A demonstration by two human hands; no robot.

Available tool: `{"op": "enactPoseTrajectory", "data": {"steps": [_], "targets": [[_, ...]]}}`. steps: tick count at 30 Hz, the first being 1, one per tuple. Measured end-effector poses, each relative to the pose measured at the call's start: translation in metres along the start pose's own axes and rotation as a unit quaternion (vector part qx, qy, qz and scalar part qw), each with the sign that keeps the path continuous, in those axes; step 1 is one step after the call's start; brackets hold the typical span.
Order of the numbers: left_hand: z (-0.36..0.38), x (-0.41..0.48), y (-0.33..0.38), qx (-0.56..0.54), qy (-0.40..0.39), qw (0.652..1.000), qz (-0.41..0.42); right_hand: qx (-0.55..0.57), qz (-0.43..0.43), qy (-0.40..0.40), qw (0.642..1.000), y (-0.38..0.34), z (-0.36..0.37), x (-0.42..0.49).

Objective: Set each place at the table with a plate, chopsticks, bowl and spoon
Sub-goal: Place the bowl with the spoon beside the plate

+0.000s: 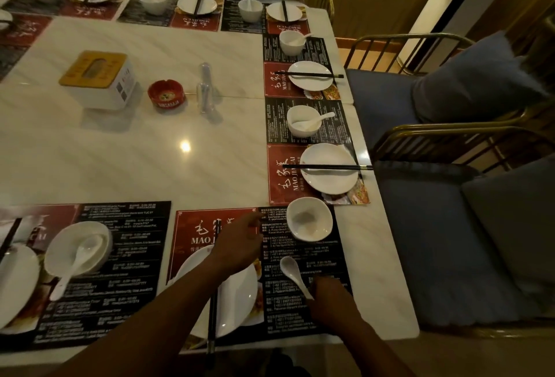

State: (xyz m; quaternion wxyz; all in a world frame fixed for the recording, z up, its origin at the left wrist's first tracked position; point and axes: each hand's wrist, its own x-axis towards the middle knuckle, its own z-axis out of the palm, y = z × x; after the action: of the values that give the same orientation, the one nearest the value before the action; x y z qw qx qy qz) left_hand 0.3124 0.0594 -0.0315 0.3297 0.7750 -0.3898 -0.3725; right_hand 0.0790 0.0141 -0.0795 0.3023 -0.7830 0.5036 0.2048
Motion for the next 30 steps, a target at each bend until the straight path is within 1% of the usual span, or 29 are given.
{"op": "enactPoseTrajectory", "data": {"steps": [2, 4, 7, 10, 11, 13, 15, 18, 25, 30], "targets": [[-0.005, -0.004, -0.002, -0.006, 0.0, 1.0, -0.004, -0.002, 0.016, 0.015, 1.0, -0.004, 0.005, -0.002], [-0.008, -0.006, -0.005, -0.017, 0.001, 1.0, -0.009, 0.008, 0.012, 0.021, 1.0, -0.005, 0.003, -0.002], [-0.009, -0.008, -0.008, -0.016, 0.003, 1.0, -0.007, 0.13, 0.031, 0.063, 0.989, -0.004, -0.016, -0.005], [-0.006, -0.011, -0.006, -0.015, 0.005, 1.0, -0.006, 0.257, 0.042, 0.131, 0.957, -0.003, -0.046, -0.001], [-0.004, -0.011, -0.005, -0.014, 0.004, 1.0, -0.007, 0.294, 0.052, 0.142, 0.944, -0.003, -0.056, 0.002], [0.001, -0.011, -0.002, -0.009, 0.001, 1.0, -0.009, 0.341, 0.067, 0.14, 0.927, -0.004, -0.07, 0.009], [0.005, -0.01, 0.001, -0.01, -0.005, 1.0, -0.012, 0.359, 0.072, 0.128, 0.922, -0.005, -0.077, 0.017], [0.009, -0.008, 0.003, -0.007, -0.003, 1.0, -0.021, 0.358, 0.075, 0.119, 0.923, -0.006, -0.079, 0.026], [0.017, -0.001, 0.006, -0.016, 0.027, 0.998, -0.054, 0.341, 0.073, 0.119, 0.93, -0.006, -0.085, 0.042], [0.031, 0.006, 0.009, -0.031, 0.041, 0.996, -0.074, 0.34, 0.061, 0.086, 0.934, 0.005, -0.092, 0.053]]}}
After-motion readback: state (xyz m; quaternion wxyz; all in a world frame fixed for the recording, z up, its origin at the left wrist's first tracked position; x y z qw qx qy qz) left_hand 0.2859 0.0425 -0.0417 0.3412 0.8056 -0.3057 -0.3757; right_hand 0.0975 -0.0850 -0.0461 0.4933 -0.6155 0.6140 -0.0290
